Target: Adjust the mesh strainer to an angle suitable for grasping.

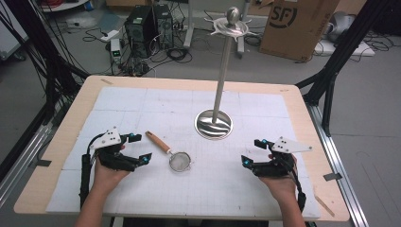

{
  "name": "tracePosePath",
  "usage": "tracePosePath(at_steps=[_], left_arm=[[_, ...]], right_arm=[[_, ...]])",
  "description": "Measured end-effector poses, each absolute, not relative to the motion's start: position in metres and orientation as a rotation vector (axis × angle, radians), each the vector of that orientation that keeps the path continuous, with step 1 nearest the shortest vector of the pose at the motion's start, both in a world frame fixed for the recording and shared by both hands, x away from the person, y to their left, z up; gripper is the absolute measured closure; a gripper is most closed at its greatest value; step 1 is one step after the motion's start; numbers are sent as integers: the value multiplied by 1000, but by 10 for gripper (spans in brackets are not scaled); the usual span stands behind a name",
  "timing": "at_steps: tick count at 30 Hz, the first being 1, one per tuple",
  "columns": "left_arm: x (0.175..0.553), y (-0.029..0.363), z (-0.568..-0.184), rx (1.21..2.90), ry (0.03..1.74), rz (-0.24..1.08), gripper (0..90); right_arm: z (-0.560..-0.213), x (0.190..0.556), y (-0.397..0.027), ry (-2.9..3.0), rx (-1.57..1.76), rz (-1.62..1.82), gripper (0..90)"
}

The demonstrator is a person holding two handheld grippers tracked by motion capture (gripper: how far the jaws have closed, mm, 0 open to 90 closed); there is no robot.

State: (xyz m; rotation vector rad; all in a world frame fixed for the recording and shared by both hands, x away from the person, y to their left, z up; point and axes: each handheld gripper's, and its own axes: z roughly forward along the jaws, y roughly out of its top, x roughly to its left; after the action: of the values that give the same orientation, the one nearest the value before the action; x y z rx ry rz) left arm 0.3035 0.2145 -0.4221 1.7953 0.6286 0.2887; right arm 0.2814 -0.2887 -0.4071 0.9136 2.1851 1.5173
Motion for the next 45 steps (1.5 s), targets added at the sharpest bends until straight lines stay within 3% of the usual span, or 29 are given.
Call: tracePosePath(at_steps=[10, 22, 25, 39, 45], left_arm=[[303, 207, -431, 1848, 635, 273, 160], [308, 203, -428, 1865, 652, 290, 260], [312, 198, -425, 1887, 663, 309, 375], [348, 167, -411, 1992, 692, 332, 573], [366, 154, -413, 2063, 760, 402, 757]], right_arm=[[-412, 280, -288, 2211, 917, 1462, 165], [-410, 279, -290, 2199, 923, 1468, 167], [-410, 280, -290, 2205, 922, 1462, 167], [-411, 280, -289, 2206, 927, 1454, 169], [-411, 280, -289, 2207, 931, 1454, 170]])
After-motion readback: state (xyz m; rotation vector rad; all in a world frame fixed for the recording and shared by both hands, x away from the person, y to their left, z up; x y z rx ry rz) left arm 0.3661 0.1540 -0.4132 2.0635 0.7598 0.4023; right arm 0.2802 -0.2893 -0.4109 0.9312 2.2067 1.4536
